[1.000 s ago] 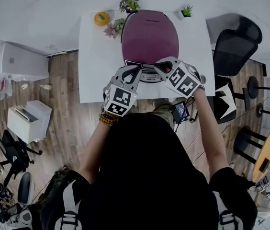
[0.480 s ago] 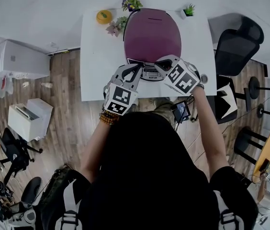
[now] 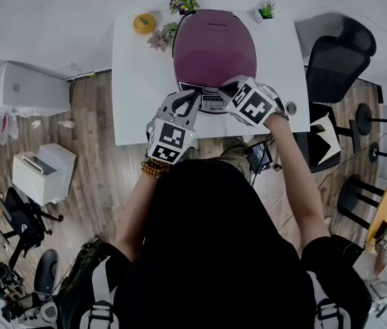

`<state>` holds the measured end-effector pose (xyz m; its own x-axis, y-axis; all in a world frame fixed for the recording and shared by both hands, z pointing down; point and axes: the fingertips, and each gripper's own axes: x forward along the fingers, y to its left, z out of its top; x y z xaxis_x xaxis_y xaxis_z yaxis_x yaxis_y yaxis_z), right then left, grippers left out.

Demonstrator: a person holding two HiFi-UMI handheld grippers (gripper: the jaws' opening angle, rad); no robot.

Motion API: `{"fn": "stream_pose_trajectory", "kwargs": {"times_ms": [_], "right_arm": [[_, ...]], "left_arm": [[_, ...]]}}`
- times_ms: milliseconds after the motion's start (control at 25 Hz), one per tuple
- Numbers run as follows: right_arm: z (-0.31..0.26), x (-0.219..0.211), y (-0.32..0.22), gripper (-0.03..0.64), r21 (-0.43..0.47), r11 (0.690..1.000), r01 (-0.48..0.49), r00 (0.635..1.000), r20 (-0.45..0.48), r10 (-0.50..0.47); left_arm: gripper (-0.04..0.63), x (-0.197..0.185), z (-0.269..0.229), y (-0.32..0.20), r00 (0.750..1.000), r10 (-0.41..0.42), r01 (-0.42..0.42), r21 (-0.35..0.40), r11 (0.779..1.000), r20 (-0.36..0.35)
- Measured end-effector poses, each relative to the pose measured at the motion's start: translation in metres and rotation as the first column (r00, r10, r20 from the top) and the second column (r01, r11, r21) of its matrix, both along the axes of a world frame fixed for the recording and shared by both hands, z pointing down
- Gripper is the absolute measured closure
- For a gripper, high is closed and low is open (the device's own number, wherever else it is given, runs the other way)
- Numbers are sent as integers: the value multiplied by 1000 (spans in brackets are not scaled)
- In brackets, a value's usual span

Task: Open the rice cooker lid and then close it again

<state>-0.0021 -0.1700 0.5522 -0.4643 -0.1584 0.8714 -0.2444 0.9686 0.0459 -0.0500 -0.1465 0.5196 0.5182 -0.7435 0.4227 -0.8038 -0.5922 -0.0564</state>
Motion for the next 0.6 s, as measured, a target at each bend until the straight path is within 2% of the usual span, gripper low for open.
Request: {"fn": "stream_pose_trajectory", "kwargs": {"times_ms": [80, 320, 600], "right_arm": [[0, 0, 1, 588, 7, 1000, 13, 1000, -23, -13], [4, -1, 4, 589, 105, 993, 46, 988, -149, -30], [5, -2, 3, 588, 106, 994, 23, 986, -165, -6]], "left_arm": [[560, 1, -1, 1, 1000, -1, 1, 0, 1000, -4], [560, -1, 3, 6, 1000, -3, 3, -7, 1000, -3], [560, -3, 2, 4, 1000, -9, 9, 0, 1000, -2]]}}
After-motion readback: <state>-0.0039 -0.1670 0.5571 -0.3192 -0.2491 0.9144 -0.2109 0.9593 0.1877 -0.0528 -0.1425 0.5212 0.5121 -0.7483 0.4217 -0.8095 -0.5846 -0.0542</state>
